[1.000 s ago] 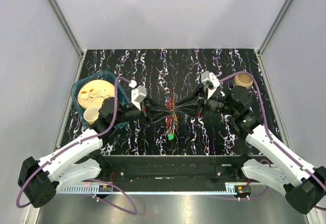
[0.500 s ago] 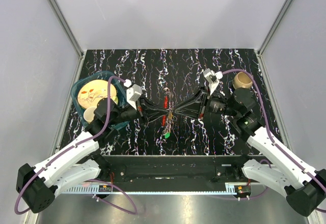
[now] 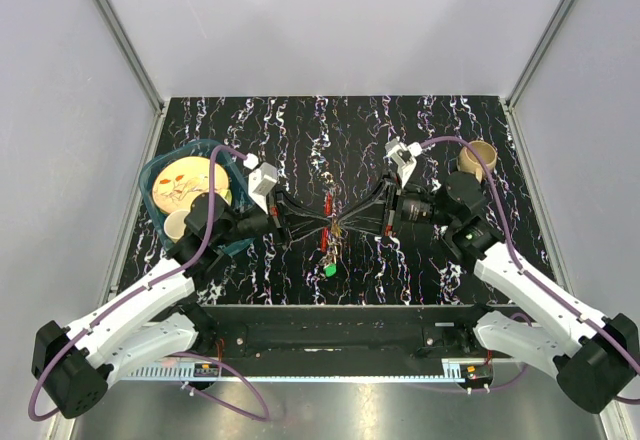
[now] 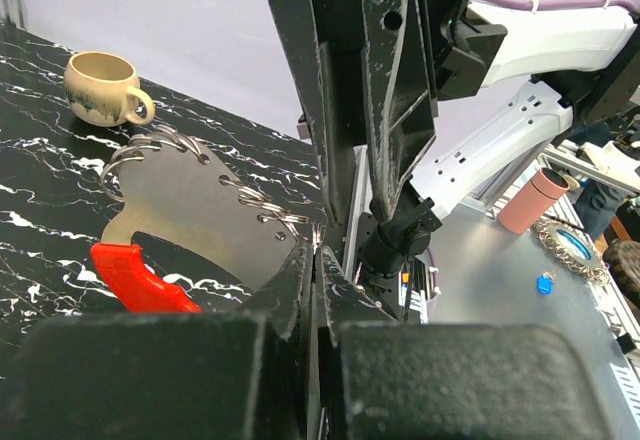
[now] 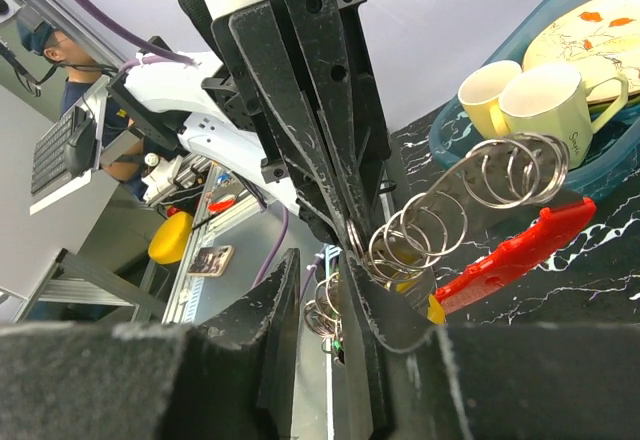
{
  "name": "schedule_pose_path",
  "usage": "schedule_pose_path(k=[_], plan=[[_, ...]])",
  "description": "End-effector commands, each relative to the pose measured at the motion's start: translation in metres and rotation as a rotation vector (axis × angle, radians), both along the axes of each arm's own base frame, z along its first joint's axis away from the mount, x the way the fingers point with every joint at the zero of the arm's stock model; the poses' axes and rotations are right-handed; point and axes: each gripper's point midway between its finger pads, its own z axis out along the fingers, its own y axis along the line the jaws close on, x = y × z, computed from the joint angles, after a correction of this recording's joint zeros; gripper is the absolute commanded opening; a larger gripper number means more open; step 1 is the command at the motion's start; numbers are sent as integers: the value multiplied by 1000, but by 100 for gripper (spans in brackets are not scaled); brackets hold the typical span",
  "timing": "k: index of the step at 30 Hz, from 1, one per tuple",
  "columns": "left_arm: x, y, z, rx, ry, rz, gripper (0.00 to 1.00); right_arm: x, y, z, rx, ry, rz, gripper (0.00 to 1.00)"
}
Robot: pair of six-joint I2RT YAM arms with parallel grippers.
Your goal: Remove the keys from the keyring
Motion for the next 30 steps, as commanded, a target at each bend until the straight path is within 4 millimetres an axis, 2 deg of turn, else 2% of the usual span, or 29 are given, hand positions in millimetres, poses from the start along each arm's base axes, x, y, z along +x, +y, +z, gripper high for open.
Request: schedule_pose_path(k=[1, 17, 30], plan=[[-5, 4, 42, -105, -82, -7, 0, -9, 1, 14, 58, -58, 47, 27], [-15, 2, 37, -111, -78, -71, 0, 0, 5, -8, 18, -83, 35, 29], [-11, 2, 22, -67, -78, -51, 0, 7, 5, 8, 29, -128, -9, 28]])
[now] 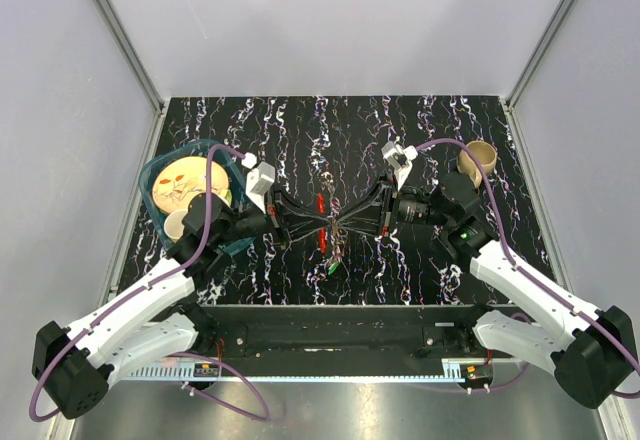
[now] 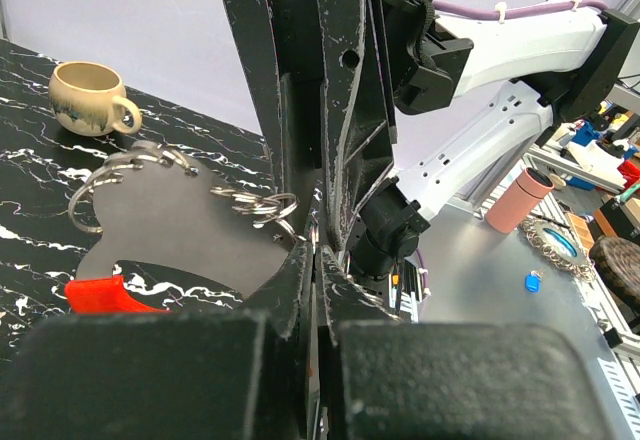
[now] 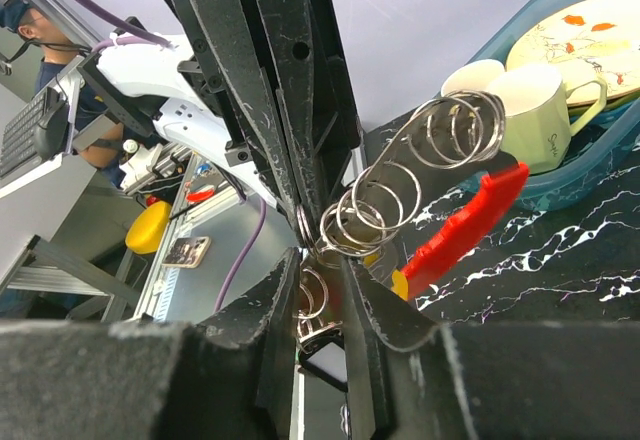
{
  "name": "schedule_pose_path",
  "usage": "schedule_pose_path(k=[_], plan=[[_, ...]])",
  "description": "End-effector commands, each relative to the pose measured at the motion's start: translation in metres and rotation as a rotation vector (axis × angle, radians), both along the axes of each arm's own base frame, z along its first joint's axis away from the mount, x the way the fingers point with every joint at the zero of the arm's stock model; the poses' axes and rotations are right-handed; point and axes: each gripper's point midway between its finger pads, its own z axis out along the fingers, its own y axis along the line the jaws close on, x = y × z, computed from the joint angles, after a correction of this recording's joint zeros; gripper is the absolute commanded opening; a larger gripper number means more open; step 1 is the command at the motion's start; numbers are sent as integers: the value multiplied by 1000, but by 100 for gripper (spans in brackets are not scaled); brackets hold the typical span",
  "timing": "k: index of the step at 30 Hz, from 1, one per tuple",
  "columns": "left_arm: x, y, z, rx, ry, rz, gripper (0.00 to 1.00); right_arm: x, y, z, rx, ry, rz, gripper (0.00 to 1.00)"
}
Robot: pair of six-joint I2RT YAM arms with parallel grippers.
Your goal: Remove the keys from the keyring
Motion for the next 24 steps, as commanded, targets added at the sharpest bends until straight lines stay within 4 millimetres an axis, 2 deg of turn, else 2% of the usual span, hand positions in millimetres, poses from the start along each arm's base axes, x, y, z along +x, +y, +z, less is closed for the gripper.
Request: schedule_pose_path(k=[1, 16, 17, 20, 23, 24], plan=[[-6, 2, 14, -42, -73, -17, 0, 1, 0, 25, 46, -79, -13, 27], [-8, -2, 22, -84, -62, -55, 0, -4, 3, 23, 79, -98, 30, 19], [-8, -3, 23, -90, -51, -60, 0, -4, 3, 18, 63, -86, 32, 12], [-8, -4, 25, -101, -57, -63, 0, -6, 2, 6, 34, -86, 31, 0], [-5, -5, 23, -83, -65, -54, 0, -9, -3, 4, 18, -112, 20, 0], [-1, -6, 14, -46, -42, -47, 0, -9, -4, 5, 14, -147, 16, 0]])
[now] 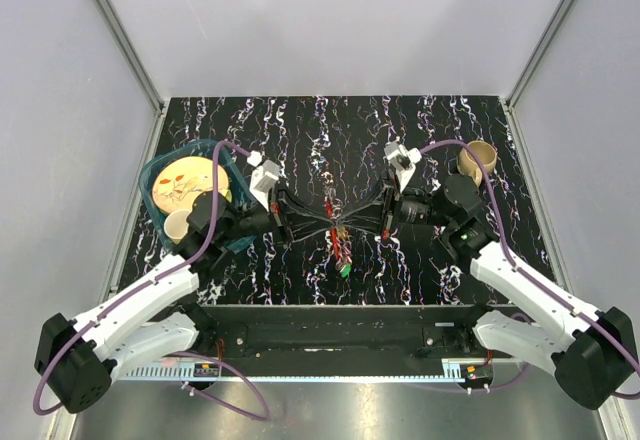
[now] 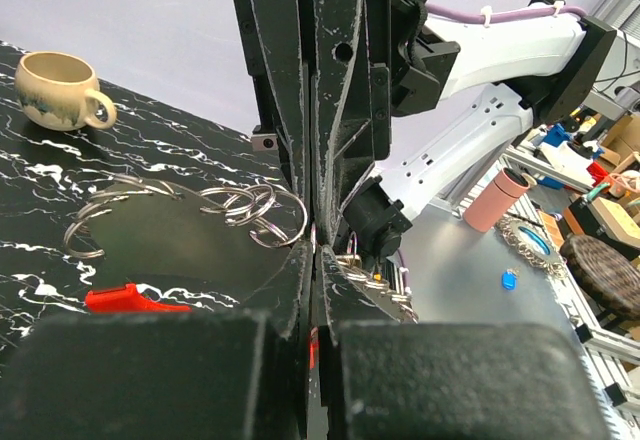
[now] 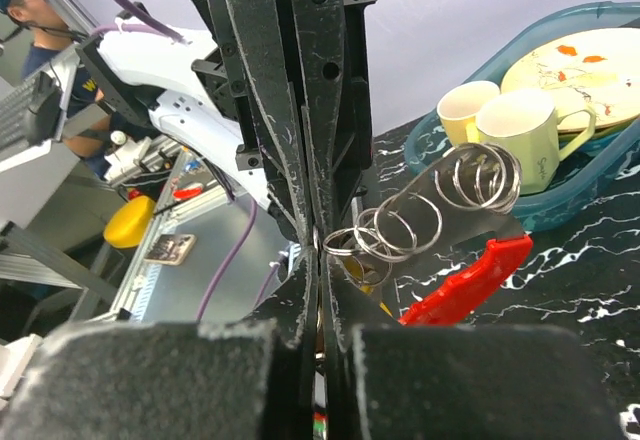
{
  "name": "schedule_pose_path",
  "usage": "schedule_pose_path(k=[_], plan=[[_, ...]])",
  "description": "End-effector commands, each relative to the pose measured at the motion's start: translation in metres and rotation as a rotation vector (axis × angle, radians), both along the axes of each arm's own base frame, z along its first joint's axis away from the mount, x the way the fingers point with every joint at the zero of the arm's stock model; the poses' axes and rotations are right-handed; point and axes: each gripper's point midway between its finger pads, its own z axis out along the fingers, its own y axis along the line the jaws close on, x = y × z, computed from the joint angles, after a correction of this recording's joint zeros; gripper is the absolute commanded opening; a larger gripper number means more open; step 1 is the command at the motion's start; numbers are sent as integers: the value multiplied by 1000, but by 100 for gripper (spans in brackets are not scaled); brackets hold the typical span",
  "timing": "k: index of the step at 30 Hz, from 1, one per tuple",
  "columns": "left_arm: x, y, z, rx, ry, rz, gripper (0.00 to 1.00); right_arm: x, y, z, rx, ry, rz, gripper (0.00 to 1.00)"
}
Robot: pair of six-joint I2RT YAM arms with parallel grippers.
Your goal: Remove the keys from the keyring
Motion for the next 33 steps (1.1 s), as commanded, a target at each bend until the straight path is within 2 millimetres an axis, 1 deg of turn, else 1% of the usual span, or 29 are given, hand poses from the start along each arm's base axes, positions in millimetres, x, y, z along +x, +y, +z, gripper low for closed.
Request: schedule_pose_path(k=[1, 2, 3, 4, 5, 6, 7, 8, 9, 10, 11, 12, 13, 14, 15, 16, 17, 18, 19, 20, 21, 22, 23, 24, 25, 26, 28, 29, 33], plan=[[1, 0, 15, -15, -83, -4, 4, -11, -5, 0, -22, -107, 11, 0], [3, 0, 12, 6, -101, 3, 9, -12, -7, 2, -39, -118, 10, 0], [3, 1, 5, 35, -85, 1, 15, -11, -8, 1, -56, -172, 2, 0], [2, 2, 5, 44, -92, -10, 25, -11, -8, 13, -59, -212, 1, 0], [1, 3, 5, 53, -104, -15, 32, -10, -9, 1, -120, -171, 8, 0], [0, 3, -1, 76, -90, -23, 37, -7, -9, -1, -148, -218, 7, 0], [-3, 4, 1, 87, -100, -34, 39, -5, -10, 10, -157, -244, 3, 0], [-2, 5, 0, 105, -130, -31, 39, -4, -10, -6, -224, -184, 15, 0], [-3, 7, -8, 144, -107, -32, 39, -2, -10, -8, -247, -202, 19, 0], [-2, 9, -2, 147, -129, -19, 40, -1, -9, 1, -253, -212, 25, 0], [-1, 10, -1, 157, -153, -10, 41, 0, -8, -9, -288, -171, 45, 0], [0, 12, -5, 180, -143, -6, 41, -1, -7, -9, -295, -173, 59, 0], [-1, 13, 5, 179, -168, -5, 41, -3, -6, -3, -286, -181, 84, 0], [1, 13, 6, 192, -197, 0, 42, -4, -5, -7, -301, -157, 100, 0], [1, 14, 6, 208, -196, -1, 42, -4, -5, -5, -304, -168, 113, 0], [2, 15, 11, 218, -203, 5, 42, -5, -5, 7, -298, -188, 122, 0], [4, 16, 10, 230, -215, 11, 42, -6, -7, -2, -344, -148, 137, 0], [5, 16, 10, 238, -199, 16, 41, 1, -8, -4, -376, -179, 119, 0], [5, 18, 11, 237, -195, 13, 41, 4, -9, 11, -384, -214, 102, 0], [4, 19, 12, 233, -189, 5, 41, 5, -12, -3, -451, -154, 109, 0], [3, 19, 12, 230, -189, -2, 41, 10, -13, -3, -477, -181, 98, 0], [1, 20, 13, 228, -187, -13, 41, 11, -13, 7, -480, -200, 94, 0], [0, 21, 13, 227, -184, -15, 41, 9, -15, 0, -517, -162, 112, 0], [-2, 22, 15, 226, -187, -19, 42, 10, -16, 1, -525, -175, 118, 0], [-5, 23, 15, 224, -191, -30, 42, 9, -16, 9, -519, -186, 122, 0], [-6, 23, 15, 223, -199, -32, 42, 9, -16, 6, -534, -167, 129, 0], [-10, 24, 16, 216, -206, -52, 42, 10, -14, 13, -525, -167, 140, 0], [-13, 24, 17, 212, -208, -62, 41, 10, -12, 10, -528, -150, 154, 0], [-21, 24, 20, 196, -213, -102, 42, 9, -6, 13, -493, -136, 187, 0]])
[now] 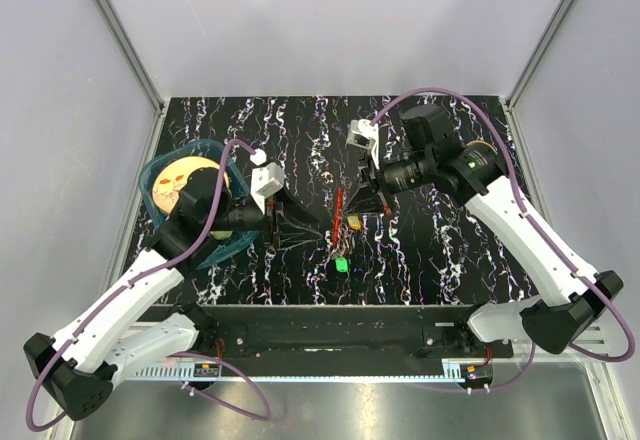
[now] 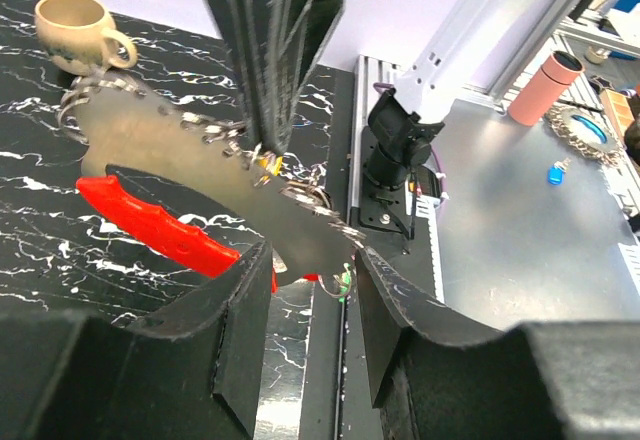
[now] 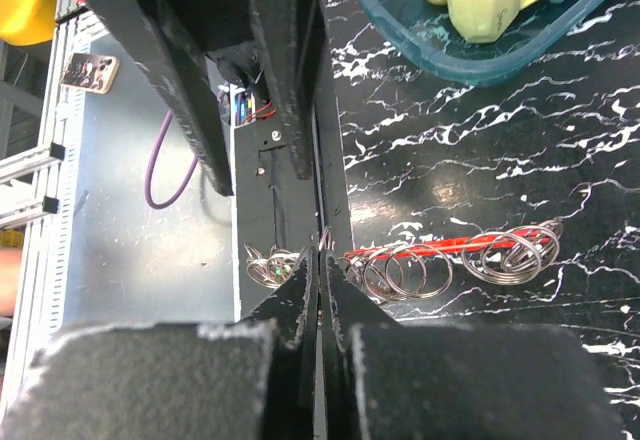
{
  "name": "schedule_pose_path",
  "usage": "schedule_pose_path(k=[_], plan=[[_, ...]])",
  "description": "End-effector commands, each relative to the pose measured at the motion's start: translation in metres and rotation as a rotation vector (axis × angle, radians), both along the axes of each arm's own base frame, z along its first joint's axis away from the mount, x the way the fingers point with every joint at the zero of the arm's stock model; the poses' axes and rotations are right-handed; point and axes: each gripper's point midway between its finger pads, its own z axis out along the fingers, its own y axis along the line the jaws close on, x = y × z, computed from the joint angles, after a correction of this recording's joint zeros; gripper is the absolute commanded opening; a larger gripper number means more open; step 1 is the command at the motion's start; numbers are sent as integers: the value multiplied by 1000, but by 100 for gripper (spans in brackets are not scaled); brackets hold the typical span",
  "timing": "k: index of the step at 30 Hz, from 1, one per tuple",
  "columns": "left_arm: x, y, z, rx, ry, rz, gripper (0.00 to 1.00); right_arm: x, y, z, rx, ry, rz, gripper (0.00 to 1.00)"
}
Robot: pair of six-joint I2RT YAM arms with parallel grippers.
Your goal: Remove the keys from the keyring
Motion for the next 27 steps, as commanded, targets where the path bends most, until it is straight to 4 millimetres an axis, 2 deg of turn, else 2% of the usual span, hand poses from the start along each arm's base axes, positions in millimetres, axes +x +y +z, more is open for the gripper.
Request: schedule_pose_path(k=[1, 4, 11, 27], plan=[[-16, 3, 24, -56, -68, -73, 42, -6, 6, 8, 37, 10, 59, 0], [-18, 2, 21, -57, -82, -95, 43, -9, 8, 10, 62, 16, 73, 0], [-6, -3, 14, -25, -84, -85, 43, -18, 9, 11, 107, 22, 120, 0], [4, -16, 24, -18, -76, -132, 42, -25, 10, 5, 122, 34, 166, 0]])
